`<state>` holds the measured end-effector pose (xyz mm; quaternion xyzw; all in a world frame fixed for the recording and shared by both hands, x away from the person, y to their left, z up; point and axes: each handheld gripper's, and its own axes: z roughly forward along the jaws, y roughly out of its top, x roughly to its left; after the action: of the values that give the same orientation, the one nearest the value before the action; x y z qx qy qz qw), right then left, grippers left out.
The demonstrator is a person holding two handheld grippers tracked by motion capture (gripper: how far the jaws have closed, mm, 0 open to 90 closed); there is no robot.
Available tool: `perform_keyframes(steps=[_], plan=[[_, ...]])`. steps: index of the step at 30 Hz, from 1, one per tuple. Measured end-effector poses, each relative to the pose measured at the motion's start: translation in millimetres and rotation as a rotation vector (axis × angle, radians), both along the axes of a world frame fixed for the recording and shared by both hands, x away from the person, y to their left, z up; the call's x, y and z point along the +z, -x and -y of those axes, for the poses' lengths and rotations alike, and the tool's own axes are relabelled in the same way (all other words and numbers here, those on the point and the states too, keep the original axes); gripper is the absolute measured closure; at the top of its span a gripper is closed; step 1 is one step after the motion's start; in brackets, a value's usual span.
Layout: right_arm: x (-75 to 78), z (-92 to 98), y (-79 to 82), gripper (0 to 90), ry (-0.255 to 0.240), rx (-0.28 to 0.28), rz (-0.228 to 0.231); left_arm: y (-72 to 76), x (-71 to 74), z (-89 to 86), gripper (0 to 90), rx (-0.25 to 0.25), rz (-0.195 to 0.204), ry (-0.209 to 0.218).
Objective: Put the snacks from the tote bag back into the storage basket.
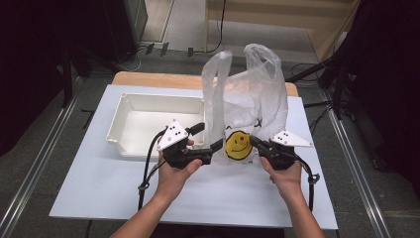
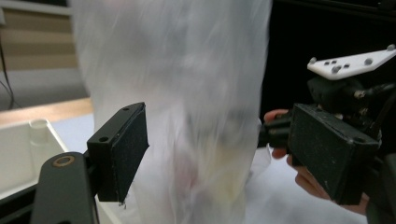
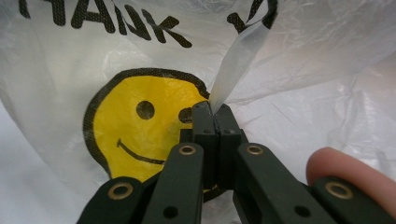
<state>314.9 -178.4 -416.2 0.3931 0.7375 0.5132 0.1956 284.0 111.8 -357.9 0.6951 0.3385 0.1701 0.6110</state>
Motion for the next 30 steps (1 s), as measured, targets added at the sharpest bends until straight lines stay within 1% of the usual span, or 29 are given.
perform_keyframes(steps=[1, 2, 3, 4, 5, 6, 7, 8, 9, 10, 11, 12, 13, 14, 15, 17, 18, 19, 20, 21, 22, 23, 24, 26, 28, 29, 30], plan=[[0.0, 0.0, 0.0, 90.0, 0.000, 0.000, 0.000, 0.0, 0.0, 0.0, 21.9, 0.000, 0.000, 0.000], [-0.6, -1.5, 0.8, 90.0, 0.008, 0.013, -0.001, 0.7, 1.3, 2.0, 21.9, 0.023, 0.001, -0.021], [-1.5, -3.3, 1.8, 90.0, 0.021, 0.030, 0.004, 0.3, 0.8, 2.9, 28.4, 0.048, -0.004, -0.043], [-1.9, -5.0, 2.9, 90.0, 0.034, 0.041, 0.003, -0.5, -0.7, 3.3, 37.8, 0.071, -0.012, -0.061], [-2.2, -7.7, 5.0, 90.0, 0.063, 0.044, 0.010, -4.2, -5.5, 1.1, 61.4, 0.067, -0.032, -0.068], [-1.9, -8.3, 5.6, 89.0, 0.074, 0.042, 0.015, -4.2, -5.5, 1.1, 68.9, 0.067, -0.032, -0.068], [-1.9, -8.3, 5.6, 89.0, 0.074, 0.042, 0.015, -7.5, -9.0, -0.6, 68.9, 0.049, -0.052, -0.066], [-0.5, -7.0, 6.5, 83.4, 0.066, 0.043, 0.014, -10.8, -12.7, -2.1, 84.8, 0.029, -0.076, -0.068], [0.4, -5.3, 6.3, 79.3, 0.049, 0.043, 0.016, -15.6, -20.1, -3.6, 87.7, 0.011, -0.104, -0.083], [1.5, -3.1, 5.8, 73.4, 0.032, 0.035, 0.018, -17.3, -23.6, -3.3, 89.8, 0.008, -0.116, -0.091], [3.0, -0.8, 5.4, 68.4, 0.009, 0.022, 0.013, -19.0, -27.0, -2.6, 90.0, 0.002, -0.128, -0.099], [3.0, -0.8, 5.4, 68.4, 0.009, 0.022, 0.013, -19.0, -27.0, -2.6, 90.0, 0.002, -0.128, -0.099], [7.2, 4.1, 5.4, 60.0, -0.032, -0.004, 0.034, -21.8, -33.5, -0.1, 90.0, -0.009, -0.144, -0.119], [10.6, 5.2, 6.9, 57.4, -0.045, -0.022, 0.047, -21.8, -33.5, -0.1, 90.0, -0.009, -0.144, -0.119], [10.6, 5.2, 6.9, 57.4, -0.045, -0.022, 0.047, -22.7, -36.5, 1.2, 90.0, -0.012, -0.152, -0.128], [20.2, 6.8, 11.3, 52.1, -0.058, -0.050, 0.102, -24.2, -42.6, 4.0, 90.0, -0.017, -0.169, -0.145], [28.7, 6.0, 15.8, 46.5, -0.060, -0.077, 0.146, -24.8, -45.5, 5.3, 90.0, -0.022, -0.177, -0.156], [33.6, 4.6, 18.6, 38.9, -0.052, -0.109, 0.179, -25.3, -50.7, 8.7, 90.0, -0.027, -0.192, -0.165], [37.3, 2.9, 20.9, 27.7, -0.036, -0.152, 0.208, -25.7, -54.0, 10.9, 90.0, -0.033, -0.204, -0.173], [37.3, 2.9, 20.9, 27.7, -0.036, -0.152, 0.208, -25.7, -54.0, 10.9, 90.0, -0.033, -0.204, -0.173], [43.1, 0.0, 23.6, 20.0, -0.010, -0.241, 0.253, -25.7, -57.0, 12.9, 90.0, -0.039, -0.212, -0.184], [48.6, -1.1, 25.6, 17.7, -0.018, -0.273, 0.266, -25.8, -58.6, 14.0, 90.0, -0.043, -0.216, -0.190], [54.8, -0.3, 26.3, 15.3, -0.048, -0.283, 0.274, -25.5, -62.3, 16.9, 90.0, -0.054, -0.224, -0.205], [58.0, 0.3, 24.3, 14.8, -0.073, -0.268, 0.273, -25.4, -64.0, 18.5, 90.0, -0.062, -0.231, -0.212], [58.2, 0.4, 22.3, 14.8, -0.079, -0.262, 0.265, -25.7, -67.5, 21.6, 90.0, -0.085, -0.240, -0.223], [57.3, 0.3, 19.6, 15.4, -0.081, -0.255, 0.257, -25.4, -68.9, 23.3, 90.0, -0.092, -0.247, -0.232], [53.0, -0.6, 12.6, 23.8, -0.073, -0.235, 0.234, -24.9, -72.0, 26.5, 90.0, -0.104, -0.254, -0.243]])
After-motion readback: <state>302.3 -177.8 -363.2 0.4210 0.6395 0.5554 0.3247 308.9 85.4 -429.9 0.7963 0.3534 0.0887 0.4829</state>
